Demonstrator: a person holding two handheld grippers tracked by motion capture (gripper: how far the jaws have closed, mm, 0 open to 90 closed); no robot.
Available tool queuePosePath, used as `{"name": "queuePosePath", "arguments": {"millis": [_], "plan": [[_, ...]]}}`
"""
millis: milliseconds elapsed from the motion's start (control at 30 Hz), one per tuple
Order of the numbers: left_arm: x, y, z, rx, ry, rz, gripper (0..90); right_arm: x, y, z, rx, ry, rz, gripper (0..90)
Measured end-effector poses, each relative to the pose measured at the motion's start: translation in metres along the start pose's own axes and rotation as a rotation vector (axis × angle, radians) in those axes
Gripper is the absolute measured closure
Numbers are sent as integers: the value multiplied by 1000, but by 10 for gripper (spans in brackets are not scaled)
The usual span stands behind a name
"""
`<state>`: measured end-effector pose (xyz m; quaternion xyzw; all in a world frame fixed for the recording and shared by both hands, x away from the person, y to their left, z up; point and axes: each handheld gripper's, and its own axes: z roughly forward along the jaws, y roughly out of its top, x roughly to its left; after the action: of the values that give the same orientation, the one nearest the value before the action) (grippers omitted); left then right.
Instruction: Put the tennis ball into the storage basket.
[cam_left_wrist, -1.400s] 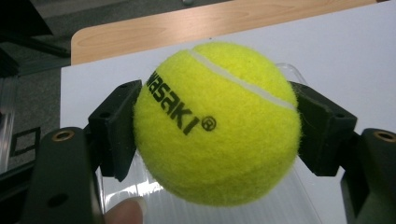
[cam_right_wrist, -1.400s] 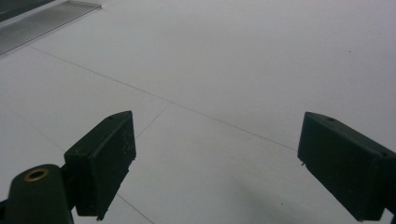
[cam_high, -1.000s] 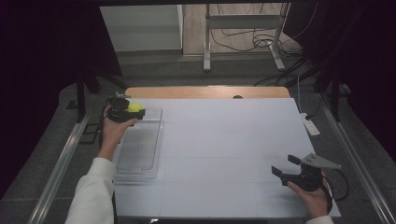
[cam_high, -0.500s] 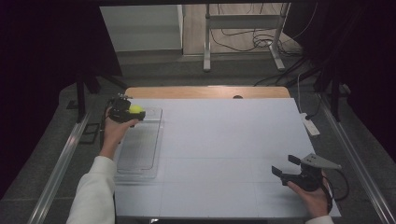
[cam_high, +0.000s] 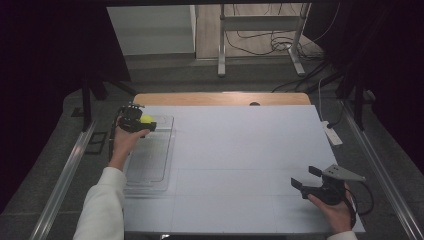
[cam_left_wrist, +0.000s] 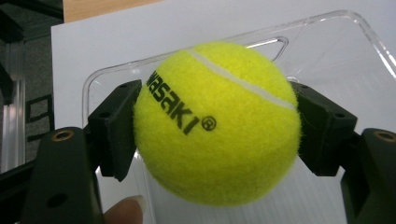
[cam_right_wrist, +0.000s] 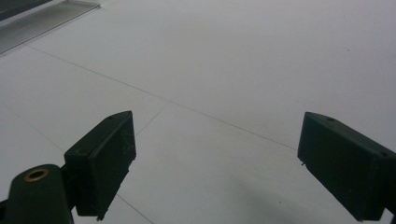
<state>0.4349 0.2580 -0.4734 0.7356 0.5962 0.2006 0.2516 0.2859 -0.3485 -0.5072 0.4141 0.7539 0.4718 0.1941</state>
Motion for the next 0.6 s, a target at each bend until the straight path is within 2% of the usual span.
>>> {"name": "queuePosePath", "arguments": {"millis": [133, 233, 600], "plan": [[1, -1, 3, 16, 8, 10, 262, 0, 0, 0, -1, 2, 1, 116], [2, -5, 8, 34, 9, 0, 262, 0, 0, 0, 0, 2, 0, 116], [2, -8, 14, 58, 11, 1, 262, 0, 0, 1, 4, 1, -1, 117]]}}
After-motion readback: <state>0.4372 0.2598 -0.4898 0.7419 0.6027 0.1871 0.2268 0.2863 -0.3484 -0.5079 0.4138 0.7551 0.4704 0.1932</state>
